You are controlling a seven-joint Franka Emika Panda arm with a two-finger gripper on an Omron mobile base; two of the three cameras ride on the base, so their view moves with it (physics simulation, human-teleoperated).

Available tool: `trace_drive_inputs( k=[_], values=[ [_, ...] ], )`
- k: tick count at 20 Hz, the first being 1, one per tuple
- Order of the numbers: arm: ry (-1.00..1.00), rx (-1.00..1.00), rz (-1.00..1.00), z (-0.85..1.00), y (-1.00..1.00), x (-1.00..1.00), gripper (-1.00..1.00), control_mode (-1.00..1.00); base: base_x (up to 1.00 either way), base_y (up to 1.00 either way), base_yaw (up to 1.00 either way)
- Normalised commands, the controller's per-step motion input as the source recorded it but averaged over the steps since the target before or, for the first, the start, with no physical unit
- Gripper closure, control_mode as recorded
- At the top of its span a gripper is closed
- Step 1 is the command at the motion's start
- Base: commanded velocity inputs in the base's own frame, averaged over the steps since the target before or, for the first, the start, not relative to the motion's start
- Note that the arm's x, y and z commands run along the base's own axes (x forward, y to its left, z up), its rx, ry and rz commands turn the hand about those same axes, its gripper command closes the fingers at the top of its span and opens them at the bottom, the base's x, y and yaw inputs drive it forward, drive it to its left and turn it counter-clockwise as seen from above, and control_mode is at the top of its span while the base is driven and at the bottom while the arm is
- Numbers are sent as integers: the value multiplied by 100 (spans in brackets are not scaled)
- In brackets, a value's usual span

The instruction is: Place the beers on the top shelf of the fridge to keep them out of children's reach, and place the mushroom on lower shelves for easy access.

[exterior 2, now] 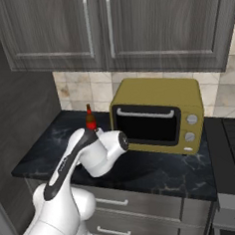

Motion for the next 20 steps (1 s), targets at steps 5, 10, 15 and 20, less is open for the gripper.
trace_drive_inputs(
  k=[5, 10, 15, 20],
  values=[
    [0, 0, 6, -13, 5, 9, -100, -100, 0, 0, 0],
    [0, 0, 4, -12, 6, 22, -100, -100, 0, 0, 0],
    [0, 0, 4, -10, 9, 28, -100, -100, 0, 0, 0],
    [0, 0, 2, -5, 5, 34, -100, -100, 0, 0, 0]
  ],
)
